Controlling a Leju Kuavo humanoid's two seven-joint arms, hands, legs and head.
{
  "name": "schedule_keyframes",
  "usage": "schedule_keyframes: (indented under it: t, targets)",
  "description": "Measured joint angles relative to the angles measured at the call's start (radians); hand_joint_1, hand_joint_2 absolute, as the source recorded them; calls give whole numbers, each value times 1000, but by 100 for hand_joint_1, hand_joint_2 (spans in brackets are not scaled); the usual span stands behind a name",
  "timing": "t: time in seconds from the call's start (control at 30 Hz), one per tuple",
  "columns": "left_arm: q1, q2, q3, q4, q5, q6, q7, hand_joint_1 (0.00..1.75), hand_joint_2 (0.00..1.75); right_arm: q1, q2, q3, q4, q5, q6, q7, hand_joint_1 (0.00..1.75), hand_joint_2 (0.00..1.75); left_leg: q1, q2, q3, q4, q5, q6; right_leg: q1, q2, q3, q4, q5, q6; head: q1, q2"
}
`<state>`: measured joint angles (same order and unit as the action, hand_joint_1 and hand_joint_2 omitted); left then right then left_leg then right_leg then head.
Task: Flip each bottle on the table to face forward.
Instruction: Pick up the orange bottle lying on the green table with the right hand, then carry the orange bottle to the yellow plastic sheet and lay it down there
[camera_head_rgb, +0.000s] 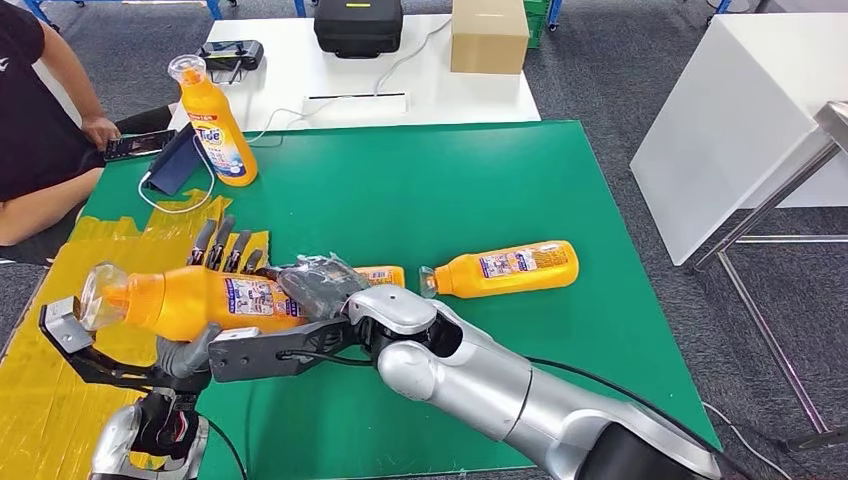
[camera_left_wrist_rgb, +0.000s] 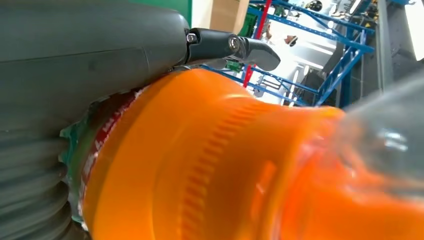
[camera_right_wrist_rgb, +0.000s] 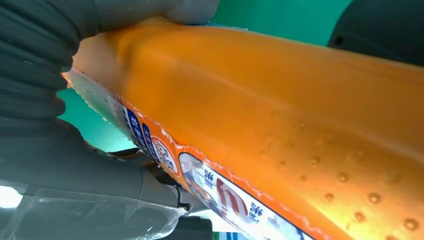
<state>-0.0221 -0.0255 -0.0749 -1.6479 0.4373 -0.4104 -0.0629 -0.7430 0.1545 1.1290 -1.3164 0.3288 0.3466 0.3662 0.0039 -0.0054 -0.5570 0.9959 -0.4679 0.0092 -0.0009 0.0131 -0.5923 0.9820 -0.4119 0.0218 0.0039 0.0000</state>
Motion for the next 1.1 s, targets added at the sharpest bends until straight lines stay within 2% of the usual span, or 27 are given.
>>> schedule_keyframes:
  t: [0.03,0.13,0.17,0.7,0.73,0.77,0.83,0.87,0.9,1.1]
  targets:
    - [1,2,1,2,-2,-1,-2,33,175,-5,0,7,-1,-2,0,2,175,175,0,0,0,0,0,0,0,0,0,0,0,0,0,0]
    - [2,5,3,4,-17,-2,-13,164,175,-21,-2,26,-2,-8,0,5,175,175,0,0,0,0,0,0,0,0,0,0,0,0,0,0]
    - [2,5,4,5,-21,-4,-19,175,175,-25,-3,30,-2,-10,-1,6,175,175,0,0,0,0,0,0,0,0,0,0,0,0,0,0]
    - [2,-9,20,6,-51,-13,-60,175,175,-38,-15,53,0,-12,-22,1,175,175,0,0,0,0,0,0,0,0,0,0,0,0,0,0]
    - [2,-11,21,6,-54,-11,-60,175,175,-37,-15,53,1,-12,-24,0,159,175,0,1,0,0,0,0,0,0,0,0,0,0,0,0]
    - [1,-12,22,6,-57,-9,-60,175,175,-37,-16,53,2,-12,-26,-2,116,175,0,1,0,0,0,0,0,0,0,0,0,0,0,0]
    - [-1,-15,24,6,-64,-3,-60,175,175,-35,-16,53,4,-6,-34,-5,28,87,0,1,0,0,0,0,0,0,0,0,0,0,0,0]
    - [-4,-15,26,6,-71,1,-60,175,175,-32,-16,53,5,2,-42,-10,0,44,0,0,0,0,0,0,0,0,0,0,0,0,0,0]
    - [-7,-16,27,6,-83,7,-61,175,175,-27,-16,52,7,13,-53,-15,0,0,0,0,0,0,0,0,0,0,0,0,0,0,0,0]
    - [-38,-15,45,-3,-263,82,-78,175,175,15,-27,26,27,73,-97,-31,0,0,0,0,0,0,0,0,0,0,0,0,0,0,0,0]
